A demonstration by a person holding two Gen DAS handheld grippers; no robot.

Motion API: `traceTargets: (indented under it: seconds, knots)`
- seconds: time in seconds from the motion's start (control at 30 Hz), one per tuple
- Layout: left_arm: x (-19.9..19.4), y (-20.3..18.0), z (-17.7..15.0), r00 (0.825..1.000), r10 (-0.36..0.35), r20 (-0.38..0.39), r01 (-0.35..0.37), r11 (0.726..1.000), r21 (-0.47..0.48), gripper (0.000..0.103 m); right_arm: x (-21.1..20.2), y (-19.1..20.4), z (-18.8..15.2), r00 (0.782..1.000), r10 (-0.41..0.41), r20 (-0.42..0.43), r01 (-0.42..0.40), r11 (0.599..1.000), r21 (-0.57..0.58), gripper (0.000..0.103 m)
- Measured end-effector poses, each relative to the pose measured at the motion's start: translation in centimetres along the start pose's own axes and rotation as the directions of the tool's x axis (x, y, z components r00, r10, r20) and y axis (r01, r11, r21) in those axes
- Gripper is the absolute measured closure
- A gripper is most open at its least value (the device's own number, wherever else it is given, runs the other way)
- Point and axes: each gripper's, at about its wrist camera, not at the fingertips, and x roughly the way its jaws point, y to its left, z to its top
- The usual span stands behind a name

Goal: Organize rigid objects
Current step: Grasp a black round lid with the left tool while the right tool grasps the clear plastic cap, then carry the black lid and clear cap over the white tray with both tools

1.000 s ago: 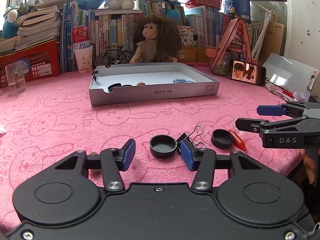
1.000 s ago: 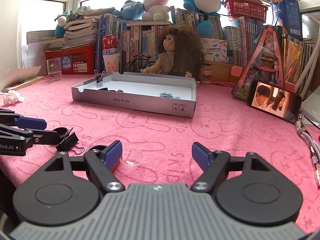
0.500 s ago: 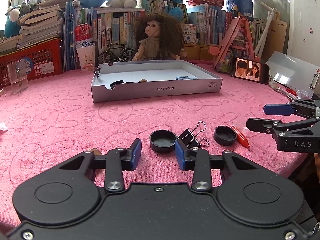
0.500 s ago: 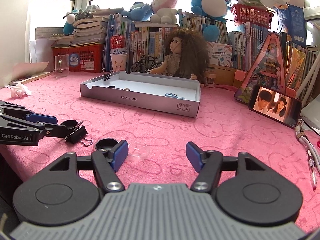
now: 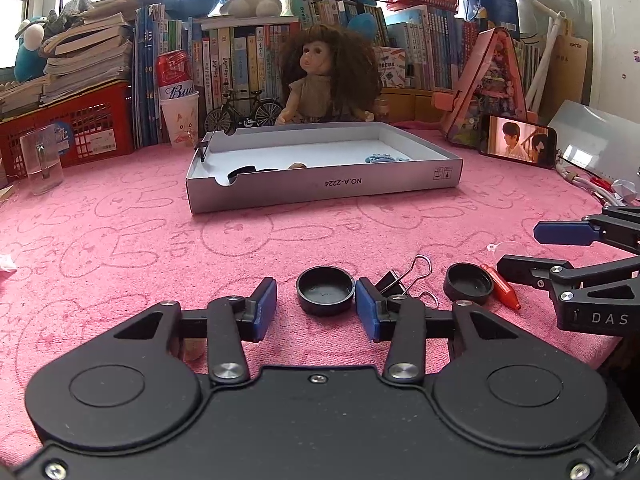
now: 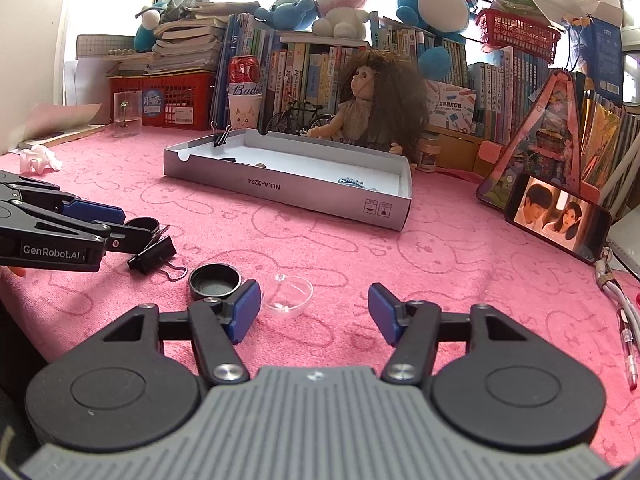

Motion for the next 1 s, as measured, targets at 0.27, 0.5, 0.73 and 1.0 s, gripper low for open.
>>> traceTargets:
  seconds: [0.27,0.5,0.73,1.0]
  knots:
    - [0.5,-0.1,0.1,1.0,0.004,0.01,-0.004,1.0,0.012,0.073,0.6,0.1,-0.1,1.0,0.012,-0.018,-0.012,1.0,0.017,0.06]
    - [0.2,0.3,0.4,1.0,0.008,0.019,-0.007,1.0,-0.014,0.073,0.7,0.0,0.3,1.0,-0.005,-0.014,0.005,1.0,0.029,0.07]
    - [-0.1,0.6,1.2,1.0,0.019,0.025,-0.018,0.999,-0.034,0.073,0.7,-0.3,0.7,1.0,-0.025,-0.005,0.026,0.999,0.035,0.07]
    - [0.2,1.2,2.5,0.999,0.023,0.027,-0.021,0.998,-0.057,0.073,1.2,-0.9,1.7,0.998,-0.055,0.004,0.054,0.997,0.063,0.07]
